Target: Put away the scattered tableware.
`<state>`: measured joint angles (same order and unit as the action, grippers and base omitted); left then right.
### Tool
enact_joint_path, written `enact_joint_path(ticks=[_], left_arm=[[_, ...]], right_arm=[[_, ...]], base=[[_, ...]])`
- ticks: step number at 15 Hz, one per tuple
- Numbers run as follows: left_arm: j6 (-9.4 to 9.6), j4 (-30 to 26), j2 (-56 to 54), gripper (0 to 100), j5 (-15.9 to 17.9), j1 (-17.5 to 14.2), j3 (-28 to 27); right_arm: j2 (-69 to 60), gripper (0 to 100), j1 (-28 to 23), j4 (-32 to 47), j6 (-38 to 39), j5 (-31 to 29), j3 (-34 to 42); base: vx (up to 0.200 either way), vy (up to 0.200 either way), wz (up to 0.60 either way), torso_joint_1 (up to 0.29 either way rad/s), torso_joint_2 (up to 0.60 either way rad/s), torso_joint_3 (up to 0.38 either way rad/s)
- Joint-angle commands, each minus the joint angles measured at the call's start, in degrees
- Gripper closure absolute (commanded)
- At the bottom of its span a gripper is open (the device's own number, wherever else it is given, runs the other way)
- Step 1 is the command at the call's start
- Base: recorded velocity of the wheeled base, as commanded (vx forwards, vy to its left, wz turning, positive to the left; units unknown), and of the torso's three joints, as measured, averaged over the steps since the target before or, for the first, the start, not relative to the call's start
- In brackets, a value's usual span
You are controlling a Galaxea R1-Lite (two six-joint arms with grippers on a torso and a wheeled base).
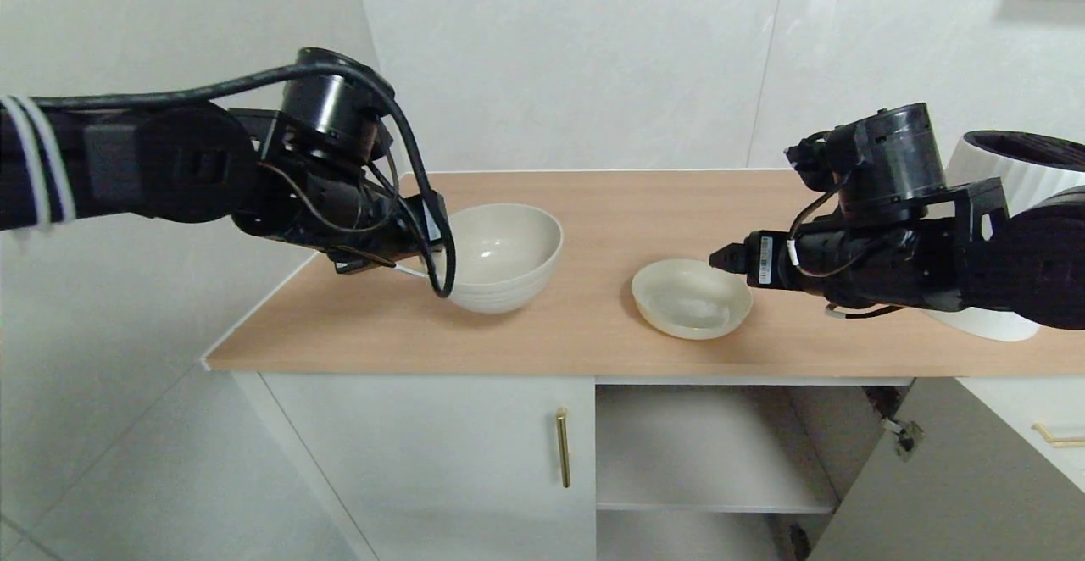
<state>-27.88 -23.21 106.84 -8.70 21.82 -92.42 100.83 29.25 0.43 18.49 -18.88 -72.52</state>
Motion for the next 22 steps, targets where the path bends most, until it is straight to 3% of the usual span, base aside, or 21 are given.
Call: enact_joint_path(ticks=[1,4,10,11,22], left_arm=[[0.02,0.1,-8.9,100,0.2,1.3,3.3],[0.02,0.2,-12.9,100,0.2,2.6,5.0],[0.02,0.2,-12.8,100,0.2,2.8,5.1],[0.02,0.2,-12.8,100,0.3,2.8,5.1],[0.19,0.2,-13.3,100,0.9,4.6,7.3]], right_arm=[[4.1,0,-0.2,2.4,0.0,-2.2,-2.3],[8.6,0,-1.6,6.5,0.1,-3.7,-5.8],[12.0,0,-2.3,6.3,0.3,-3.7,-7.0],[12.3,100,-2.3,6.3,0.5,-3.7,-7.0],[3.9,100,-2.0,6.7,3.7,-2.6,-6.4]], base=[[0.000,0.000,0.00,0.000,0.00,0.000],[0.000,0.000,0.00,0.000,0.00,0.000],[0.000,0.000,0.00,0.000,0.00,0.000],[0.000,0.000,0.00,0.000,0.00,0.000],[0.000,0.000,0.00,0.000,0.00,0.000]])
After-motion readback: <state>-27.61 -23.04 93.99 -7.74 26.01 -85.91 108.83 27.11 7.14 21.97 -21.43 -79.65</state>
